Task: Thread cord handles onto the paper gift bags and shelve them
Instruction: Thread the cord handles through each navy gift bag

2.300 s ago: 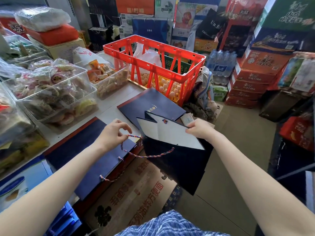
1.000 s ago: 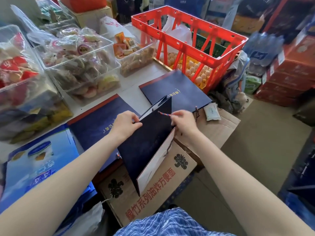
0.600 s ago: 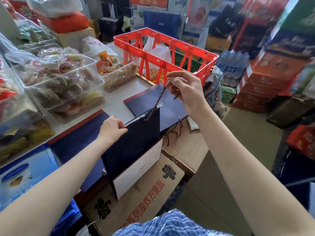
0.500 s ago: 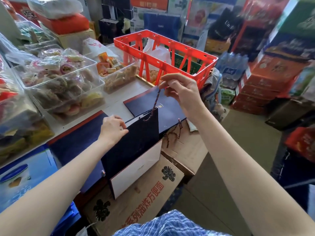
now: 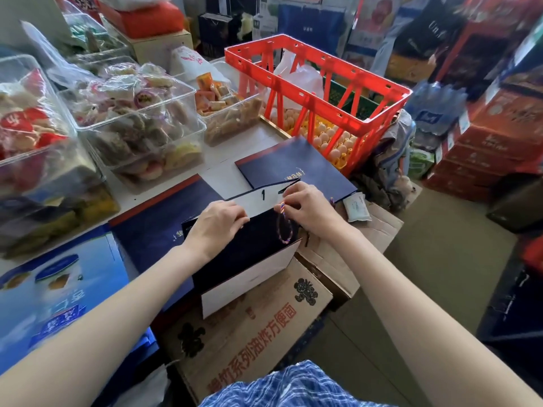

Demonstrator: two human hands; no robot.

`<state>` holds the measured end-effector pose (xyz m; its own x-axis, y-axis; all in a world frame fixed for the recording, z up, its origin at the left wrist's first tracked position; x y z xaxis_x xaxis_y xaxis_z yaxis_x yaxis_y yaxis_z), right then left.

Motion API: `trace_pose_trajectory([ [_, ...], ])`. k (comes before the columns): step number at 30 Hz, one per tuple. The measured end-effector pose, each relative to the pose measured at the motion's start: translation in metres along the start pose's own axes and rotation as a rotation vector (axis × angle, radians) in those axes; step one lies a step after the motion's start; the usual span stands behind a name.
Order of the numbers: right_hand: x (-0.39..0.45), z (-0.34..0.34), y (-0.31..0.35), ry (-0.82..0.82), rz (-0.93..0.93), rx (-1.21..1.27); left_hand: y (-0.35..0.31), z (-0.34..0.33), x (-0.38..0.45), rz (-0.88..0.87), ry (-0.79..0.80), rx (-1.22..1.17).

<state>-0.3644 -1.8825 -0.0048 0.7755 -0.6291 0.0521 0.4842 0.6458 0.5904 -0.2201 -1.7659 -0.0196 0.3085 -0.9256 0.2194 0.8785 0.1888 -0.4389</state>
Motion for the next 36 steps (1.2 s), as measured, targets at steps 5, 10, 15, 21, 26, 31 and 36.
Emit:
trace_pose_trajectory([
  [5, -0.007, 0.009, -0.010, -0.118, -0.163, 0.336, -0.006, 0.000, 0.005, 0.070, 0.102, -0.170],
  [10, -0.024, -0.006, -0.024, 0.067, -0.354, 0.361, -0.012, -0.032, -0.002, 0.060, 0.303, -0.240],
  [15, -0.043, -0.043, -0.032, 0.254, -0.326, 0.145, -0.012, -0.061, -0.008, 0.068, 0.369, -0.208],
  [21, -0.044, -0.068, -0.050, 0.171, -0.384, -0.043, 0.004, -0.076, -0.025, 0.065, 0.374, -0.051],
  [26, -0.043, -0.078, -0.046, 0.213, -0.350, 0.048, 0.014, -0.087, -0.036, 0.176, 0.387, -0.047],
  [31, -0.042, -0.072, -0.040, 0.062, -0.295, 0.126, 0.022, -0.080, -0.031, 0.227, 0.336, -0.026],
  [36, -0.042, -0.075, -0.036, 0.141, -0.273, 0.165, 0.023, -0.068, -0.020, 0.233, 0.310, -0.067],
])
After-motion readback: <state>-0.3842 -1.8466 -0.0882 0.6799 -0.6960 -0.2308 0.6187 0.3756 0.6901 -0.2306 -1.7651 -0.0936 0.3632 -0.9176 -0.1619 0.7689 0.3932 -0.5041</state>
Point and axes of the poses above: each hand's wrist, its own x-axis towards the middle knuckle, its own z-axis out of the back of the hand, y = z × x, the point moved 3 cm from there along x, towards the middle knuckle, and after that the axes turned 4 degrees about z, right-handed, at the moved point
